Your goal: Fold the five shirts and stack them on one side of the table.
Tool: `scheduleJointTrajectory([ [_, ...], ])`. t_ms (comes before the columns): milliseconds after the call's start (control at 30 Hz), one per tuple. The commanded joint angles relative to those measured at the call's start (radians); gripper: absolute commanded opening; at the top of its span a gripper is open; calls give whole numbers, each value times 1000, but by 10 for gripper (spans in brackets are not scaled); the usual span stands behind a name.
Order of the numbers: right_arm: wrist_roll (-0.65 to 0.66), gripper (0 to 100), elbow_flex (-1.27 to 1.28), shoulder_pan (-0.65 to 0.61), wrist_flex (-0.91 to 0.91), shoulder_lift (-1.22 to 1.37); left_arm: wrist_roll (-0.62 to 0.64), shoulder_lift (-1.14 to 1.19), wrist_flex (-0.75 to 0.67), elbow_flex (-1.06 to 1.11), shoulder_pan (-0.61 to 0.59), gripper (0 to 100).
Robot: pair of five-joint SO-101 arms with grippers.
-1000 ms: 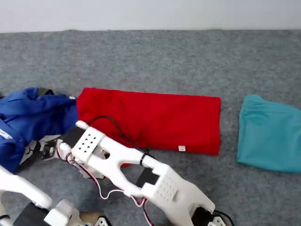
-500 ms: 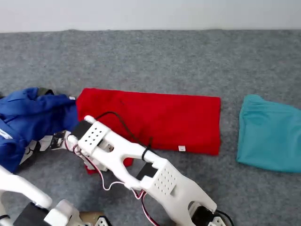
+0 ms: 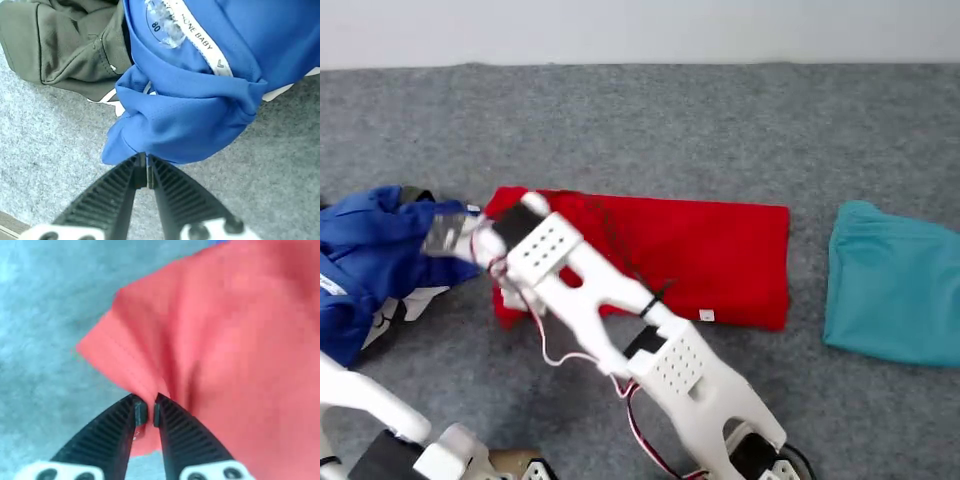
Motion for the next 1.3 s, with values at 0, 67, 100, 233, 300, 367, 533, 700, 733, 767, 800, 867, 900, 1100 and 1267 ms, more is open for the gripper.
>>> scheduleJointTrajectory([
  [0,9,10,-127,61,39,-21,-11,-46,-18,-10,-2,14],
  [67,9,10,-137,87,21,-8,-11,-46,-18,-10,-2,14],
  [100,9,10,-137,99,12,-1,-11,-43,-18,-10,-2,14],
  [233,9,10,-137,153,-24,42,-11,-40,-18,-10,2,14],
  [300,9,10,-137,176,-31,56,-12,-40,-18,-10,2,14],
  [367,8,10,-137,196,-36,62,-12,-40,-18,-10,2,14],
  [533,6,10,-137,242,-36,71,-12,-40,-18,-10,2,14],
  [700,5,17,-137,254,-38,73,-12,-38,-18,-8,2,14],
  [733,5,29,-133,254,-38,73,-12,-38,-18,-8,2,14],
  [767,5,50,-132,254,-38,73,-12,-38,-18,-8,2,14],
  [800,5,79,-130,254,-38,73,-12,-38,-18,-8,2,14],
  [867,5,143,-130,262,-38,74,-12,-38,-18,-8,2,14],
  [900,5,170,-130,266,-42,82,-12,-38,-18,-8,2,14],
  [1100,5,205,-137,338,-102,153,-12,-38,-18,-8,2,14],
  [1267,5,93,-210,323,-36,110,-12,-38,-18,-8,2,14],
])
